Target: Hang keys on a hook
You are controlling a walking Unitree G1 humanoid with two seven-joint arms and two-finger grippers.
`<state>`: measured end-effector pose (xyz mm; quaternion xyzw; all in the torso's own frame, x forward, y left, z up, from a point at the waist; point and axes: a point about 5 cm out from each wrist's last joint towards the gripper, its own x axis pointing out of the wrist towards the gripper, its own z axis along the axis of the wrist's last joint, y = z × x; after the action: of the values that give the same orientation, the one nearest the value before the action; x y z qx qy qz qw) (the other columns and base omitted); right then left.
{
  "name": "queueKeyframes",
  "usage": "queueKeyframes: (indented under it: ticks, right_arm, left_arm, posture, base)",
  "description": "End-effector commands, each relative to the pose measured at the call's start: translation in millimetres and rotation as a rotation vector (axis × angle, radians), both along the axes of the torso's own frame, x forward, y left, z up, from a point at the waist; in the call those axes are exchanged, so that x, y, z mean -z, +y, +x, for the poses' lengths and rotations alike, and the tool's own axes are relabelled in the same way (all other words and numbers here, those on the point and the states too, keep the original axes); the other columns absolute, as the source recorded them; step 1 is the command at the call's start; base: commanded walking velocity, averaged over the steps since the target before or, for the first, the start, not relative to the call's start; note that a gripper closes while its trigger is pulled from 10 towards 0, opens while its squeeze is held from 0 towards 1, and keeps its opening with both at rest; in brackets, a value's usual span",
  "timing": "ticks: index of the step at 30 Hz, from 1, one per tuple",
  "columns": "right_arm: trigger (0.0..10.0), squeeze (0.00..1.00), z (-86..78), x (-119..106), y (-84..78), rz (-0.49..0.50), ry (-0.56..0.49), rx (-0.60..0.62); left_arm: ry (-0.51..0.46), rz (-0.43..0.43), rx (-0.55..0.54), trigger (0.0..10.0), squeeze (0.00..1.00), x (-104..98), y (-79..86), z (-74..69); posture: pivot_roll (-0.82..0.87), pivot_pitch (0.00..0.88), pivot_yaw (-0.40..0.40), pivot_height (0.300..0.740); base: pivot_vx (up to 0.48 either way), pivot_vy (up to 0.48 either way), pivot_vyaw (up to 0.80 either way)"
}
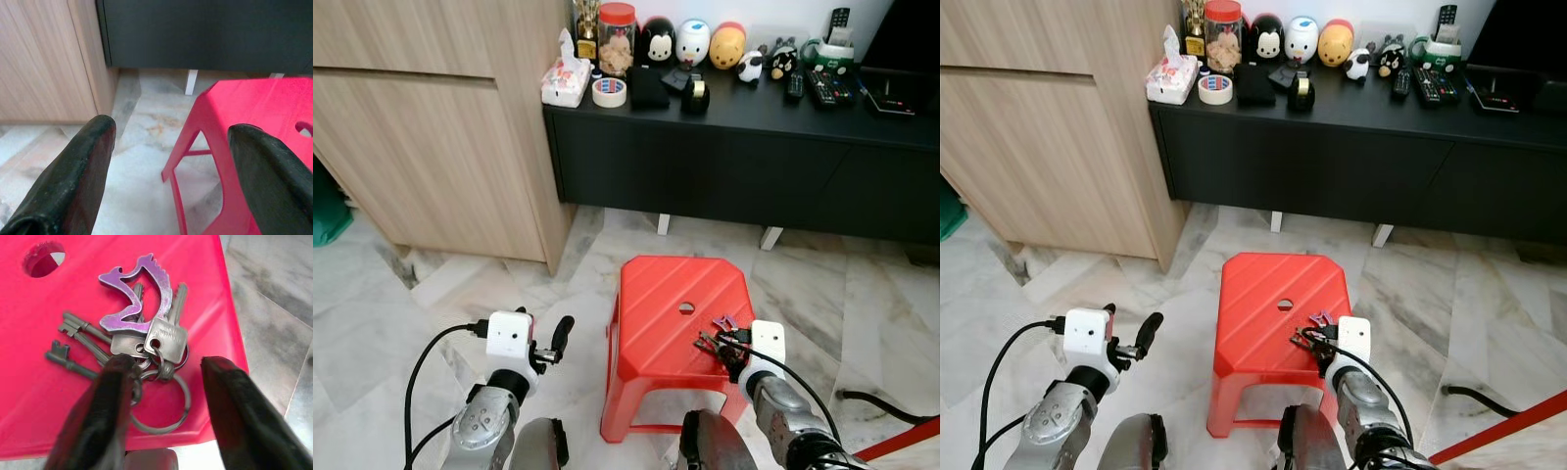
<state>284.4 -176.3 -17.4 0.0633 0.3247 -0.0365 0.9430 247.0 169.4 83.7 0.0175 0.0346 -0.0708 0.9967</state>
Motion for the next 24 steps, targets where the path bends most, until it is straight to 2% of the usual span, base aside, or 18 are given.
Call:
queueKeyframes:
  ticks: [1, 13, 24]
  right_arm:
    - [0.0, 0.00, -8.6, 7.8, -3.2, 0.012, 0.044, 0.018]
    - [0.0, 0.00, -6.9, 7.5, 6.2, 0.041, 0.043, -0.028]
    - [0.0, 0.00, -11.9, 12.1, 15.7, 0.050, 0.057, -0.080]
  left_arm:
    - [0.015, 0.007, 0.009, 10.0, 0.00, 0.5, -0.5, -1.5]
    - [0.023, 0.026, 0.021, 10.0, 0.00, 1.3, -1.0, 0.3]
    - [0.027, 0.029, 0.026, 10.0, 0.00, 2.6, -3.0, 2.0]
  posture:
    - [0.09, 0.145, -0.058, 0.614]
    - [0.10, 0.138, -0.054, 0.614]
    - [0.09, 0.130, -0.057, 0.614]
  base:
    - [0.000, 0.000, 0.00]
    - [0.000, 0.000, 0.00]
    - [0.000, 0.000, 0.00]
